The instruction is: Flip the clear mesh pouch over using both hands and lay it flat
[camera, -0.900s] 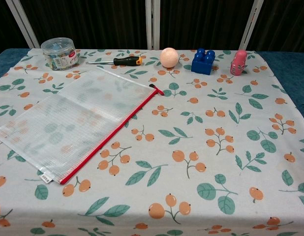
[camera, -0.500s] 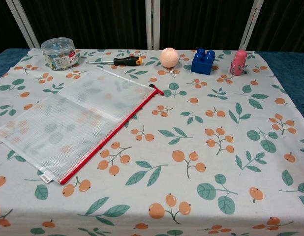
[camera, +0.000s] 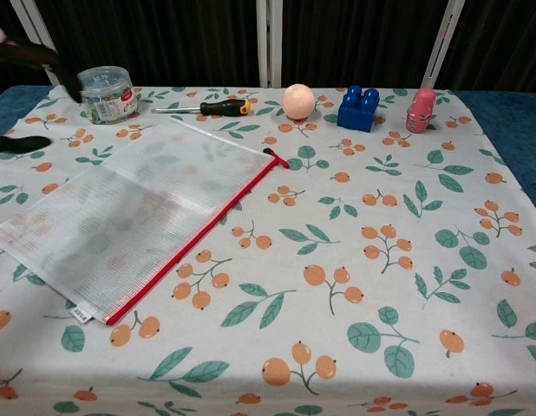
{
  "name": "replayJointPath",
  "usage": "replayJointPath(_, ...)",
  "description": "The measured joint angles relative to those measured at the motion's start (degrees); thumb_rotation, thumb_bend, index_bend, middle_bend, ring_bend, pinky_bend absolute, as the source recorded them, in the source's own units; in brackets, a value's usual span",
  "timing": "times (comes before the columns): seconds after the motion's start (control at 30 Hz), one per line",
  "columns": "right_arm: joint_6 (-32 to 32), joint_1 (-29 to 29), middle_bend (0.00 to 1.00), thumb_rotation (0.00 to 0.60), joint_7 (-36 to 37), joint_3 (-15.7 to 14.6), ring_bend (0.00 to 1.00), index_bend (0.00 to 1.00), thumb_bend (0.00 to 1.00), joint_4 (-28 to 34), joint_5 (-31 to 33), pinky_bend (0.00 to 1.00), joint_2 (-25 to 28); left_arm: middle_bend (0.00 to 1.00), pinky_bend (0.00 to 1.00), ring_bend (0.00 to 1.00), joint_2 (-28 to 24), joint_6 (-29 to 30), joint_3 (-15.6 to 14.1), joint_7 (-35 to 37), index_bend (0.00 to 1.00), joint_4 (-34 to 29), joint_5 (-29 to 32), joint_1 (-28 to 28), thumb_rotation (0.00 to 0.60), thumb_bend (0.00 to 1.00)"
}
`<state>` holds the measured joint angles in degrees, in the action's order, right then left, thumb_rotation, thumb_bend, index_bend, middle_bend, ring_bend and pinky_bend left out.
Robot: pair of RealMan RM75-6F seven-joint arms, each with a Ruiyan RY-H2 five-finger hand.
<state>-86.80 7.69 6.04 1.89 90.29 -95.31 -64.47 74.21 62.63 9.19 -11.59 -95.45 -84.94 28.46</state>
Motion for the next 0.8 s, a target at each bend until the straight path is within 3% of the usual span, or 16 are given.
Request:
replayJointPath(0.07, 0.4, 0.2, 0.1, 0.6, -0.4, 0.0, 0.0, 0.0, 0.18, 0.3, 0.1, 0.0, 0.0, 0.24, 0.17, 0.18, 3.0, -5.8, 2.1, -2.4, 0.32, 2.3, 3.2, 5.2, 0.552, 0.38)
replayJointPath(0.23, 0.5, 0.1, 0.1, 0.6, -0.9, 0.0, 0.0, 0.0, 0.18, 0.6, 0.8, 0.0, 0.0, 0.2, 0.17, 0.16, 11.3, -15.6, 5.7, -9.1, 0.31, 10.9, 14.7, 14.9, 0.136, 0.45)
replayJointPath(0.33, 0.5, -0.1, 0.1, 0.6, -1.0, 0.1, 0.0, 0.0, 0.18, 0.7, 1.4, 0.0, 0.1, 0.19, 0.17, 0.15, 16.2, -19.6, 7.2, -12.4, 0.31, 17.2, 21.8, 19.8, 0.01, 0.49)
replayJointPath(0.53, 0.9, -0.2, 0.1, 0.6, -1.4, 0.3, 0.0, 0.0, 0.18, 1.1, 2.7, 0.0, 0.3, 0.17, 0.16, 0.13, 24.3, -24.6, 8.8, -17.1, 0.31, 29.3, 33.3, 28.0, 0.0, 0.51)
replayJointPath(0.8, 2.2, 0.1, 0.1, 0.6, -1.6, 0.6, 0.0, 0.0, 0.18, 0.9, 4.0, 0.0, -0.1, 0.16, 0.16, 0.12, 30.3, -28.3, 8.3, -21.4, 0.31, 38.7, 42.6, 35.4, 0.0, 0.51)
